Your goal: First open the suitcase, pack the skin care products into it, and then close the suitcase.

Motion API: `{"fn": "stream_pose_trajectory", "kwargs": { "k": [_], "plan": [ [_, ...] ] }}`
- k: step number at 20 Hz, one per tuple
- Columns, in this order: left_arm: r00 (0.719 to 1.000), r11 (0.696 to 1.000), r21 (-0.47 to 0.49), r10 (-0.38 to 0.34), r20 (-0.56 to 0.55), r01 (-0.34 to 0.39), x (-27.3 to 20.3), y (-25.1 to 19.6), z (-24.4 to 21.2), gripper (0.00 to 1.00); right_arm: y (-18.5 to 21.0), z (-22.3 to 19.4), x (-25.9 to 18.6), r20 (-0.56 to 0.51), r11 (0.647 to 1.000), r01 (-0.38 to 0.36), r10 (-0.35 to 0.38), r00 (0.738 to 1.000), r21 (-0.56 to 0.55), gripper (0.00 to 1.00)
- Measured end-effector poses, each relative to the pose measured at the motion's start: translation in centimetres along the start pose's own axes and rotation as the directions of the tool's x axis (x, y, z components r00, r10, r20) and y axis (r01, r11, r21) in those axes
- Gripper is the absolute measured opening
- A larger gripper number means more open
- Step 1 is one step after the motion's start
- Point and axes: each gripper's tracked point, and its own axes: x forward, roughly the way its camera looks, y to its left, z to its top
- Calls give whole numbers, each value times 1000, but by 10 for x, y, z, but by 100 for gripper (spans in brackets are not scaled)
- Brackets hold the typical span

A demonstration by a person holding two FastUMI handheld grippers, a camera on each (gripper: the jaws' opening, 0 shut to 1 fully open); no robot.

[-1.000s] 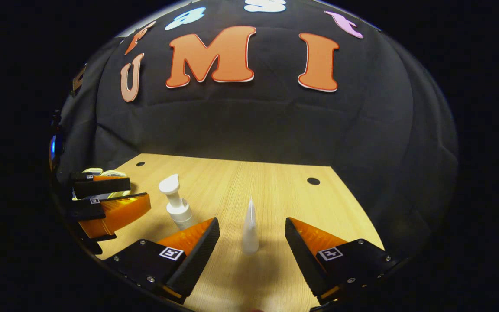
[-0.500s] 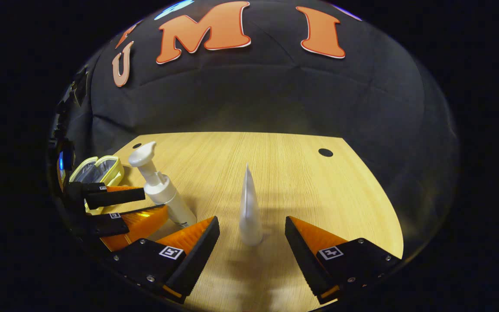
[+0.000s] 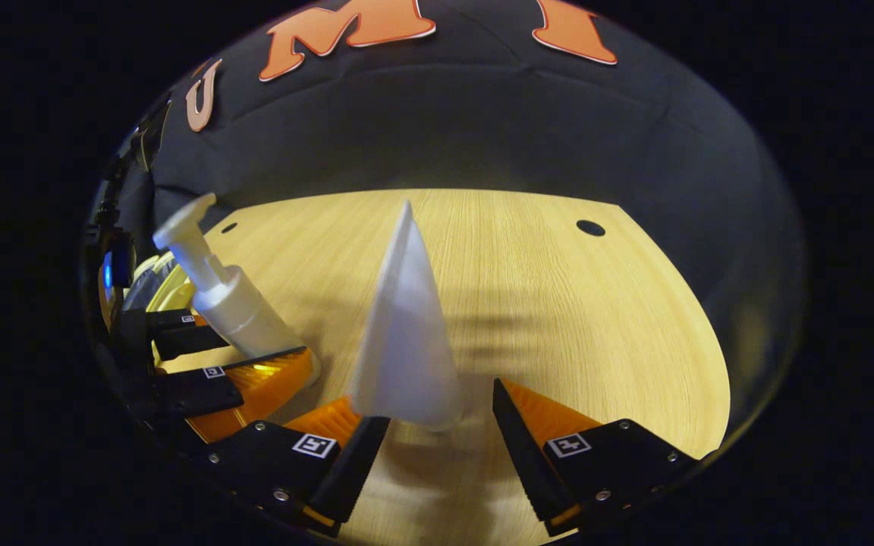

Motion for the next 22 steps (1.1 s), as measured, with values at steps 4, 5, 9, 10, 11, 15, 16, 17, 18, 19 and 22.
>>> {"fn": "stream_pose_trajectory", "kwargs": {
  "k": [4, 5, 9, 10, 11, 15, 16, 17, 18, 19, 22],
  "plan": [
    [1000, 999, -38, -7, 13, 8, 5, -8, 0, 99, 3, -1, -3, 11, 1000, -26, 26, 1000, 12, 80],
    [1000, 1000, -20, 20, 17, -20, 7, -5, 2, 88, 3, -3, -1, 4, 999, -38, 38, 999, 12, 77],
    [1000, 1000, -23, 16, -10, -16, 0, -2, 1, 63, 12, -3, 0, -10, 997, -76, 76, 997, 16, 54],
    [1000, 999, -34, 16, -9, -16, -4, -1, 2, 63, 13, -3, -1, -15, 996, -86, 87, 996, 20, 53],
    [1000, 999, -40, 24, 6, -23, -10, 1, 7, 62, 15, -6, -4, -24, 995, -98, 99, 995, 23, 52],
    [996, 998, -32, 51, 79, -49, -44, 11, 33, 62, 19, 3, -15, 0, 994, -113, 113, 994, 6, 51],
    [994, 998, -25, 56, 97, -54, -53, 12, 38, 62, 22, 6, -22, 12, 993, -121, 121, 993, 7, 50],
    [992, 998, -23, 62, 113, -60, -60, 14, 43, 62, 26, 10, -31, 26, 992, -128, 128, 991, 1, 50],
    [989, 998, -25, 68, 132, -66, -75, 18, 49, 62, 28, 14, -39, 44, 992, -129, 129, 991, -9, 50],
    [986, 997, -27, 78, 147, -75, -82, 22, 52, 62, 30, 21, -46, 61, 991, -130, 131, 989, -18, 50],
    [972, 993, -48, 116, 206, -109, -120, 39, 67, 62, 38, 43, -72, 131, 989, -143, 146, 981, -35, 50]
  ]
}}
